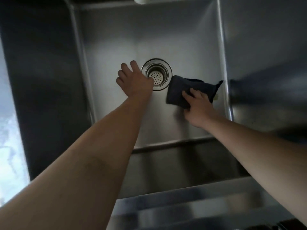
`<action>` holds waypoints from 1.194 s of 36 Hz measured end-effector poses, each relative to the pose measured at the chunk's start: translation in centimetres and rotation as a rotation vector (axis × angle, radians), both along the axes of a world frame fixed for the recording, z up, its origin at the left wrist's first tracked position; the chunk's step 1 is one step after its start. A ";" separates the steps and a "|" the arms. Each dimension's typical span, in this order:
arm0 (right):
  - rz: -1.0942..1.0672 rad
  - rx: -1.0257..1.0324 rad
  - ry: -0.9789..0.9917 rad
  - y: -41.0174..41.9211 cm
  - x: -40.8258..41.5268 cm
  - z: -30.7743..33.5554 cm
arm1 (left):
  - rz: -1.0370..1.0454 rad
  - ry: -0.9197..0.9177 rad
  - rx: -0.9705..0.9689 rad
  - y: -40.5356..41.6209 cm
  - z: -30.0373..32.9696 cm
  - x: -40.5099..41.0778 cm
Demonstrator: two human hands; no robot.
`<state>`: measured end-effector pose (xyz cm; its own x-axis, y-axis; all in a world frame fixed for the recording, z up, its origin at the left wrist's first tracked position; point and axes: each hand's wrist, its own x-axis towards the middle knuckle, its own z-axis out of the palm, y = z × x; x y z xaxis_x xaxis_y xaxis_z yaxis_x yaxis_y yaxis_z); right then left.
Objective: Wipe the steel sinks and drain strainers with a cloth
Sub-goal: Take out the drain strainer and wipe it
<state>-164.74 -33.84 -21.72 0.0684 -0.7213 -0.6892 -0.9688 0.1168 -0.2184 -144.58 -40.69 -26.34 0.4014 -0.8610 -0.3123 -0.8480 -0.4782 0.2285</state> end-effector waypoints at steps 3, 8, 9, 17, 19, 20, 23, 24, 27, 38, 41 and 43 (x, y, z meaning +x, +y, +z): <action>0.007 0.009 0.008 0.0 0.4 0.1 | 0.002 -0.033 -0.006 -0.6 -0.4 -0.1; 0.033 0.005 0.020 0.4 0.6 0.1 | -0.013 -0.112 -0.046 -0.8 -1.1 -0.5; 0.037 0.000 0.020 0.5 0.6 0.1 | -0.006 -0.114 -0.049 -0.8 -1.2 -0.6; 0.039 0.008 0.008 0.7 0.7 0.3 | -0.024 -0.090 -0.076 -1.2 -1.0 -1.0; 0.027 0.018 0.003 0.7 0.6 0.4 | -0.039 -0.075 -0.078 -1.4 -0.9 -0.9; 0.025 0.018 0.003 0.7 0.6 0.4 | -0.049 -0.070 -0.083 -1.4 -0.8 -0.8; 0.027 0.013 0.003 0.8 0.5 0.4 | -0.089 -0.031 -0.124 -1.3 -0.7 -0.3; 0.024 0.014 0.002 0.8 0.5 0.4 | -0.095 -0.005 -0.139 -1.2 -0.6 -0.1; 0.010 0.029 -0.006 0.8 0.6 0.3 | -0.090 0.090 -0.178 -0.7 -0.2 0.2; -0.254 0.028 -0.348 -1.3 -2.2 1.2 | 0.073 0.748 -0.299 2.0 3.9 -2.2; -0.646 -0.044 -0.536 -1.9 -3.2 2.7 | 0.085 0.802 -0.261 2.3 4.9 -2.8; -0.848 -0.031 -0.641 -2.3 -3.7 3.5 | 0.109 0.836 -0.237 2.3 5.5 -3.1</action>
<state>-168.40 -36.12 -18.22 -0.1209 -0.7202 -0.6831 -0.2765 0.6854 -0.6737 -147.72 -38.36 -20.85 0.2050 -0.9108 -0.3583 -0.3107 -0.4077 0.8586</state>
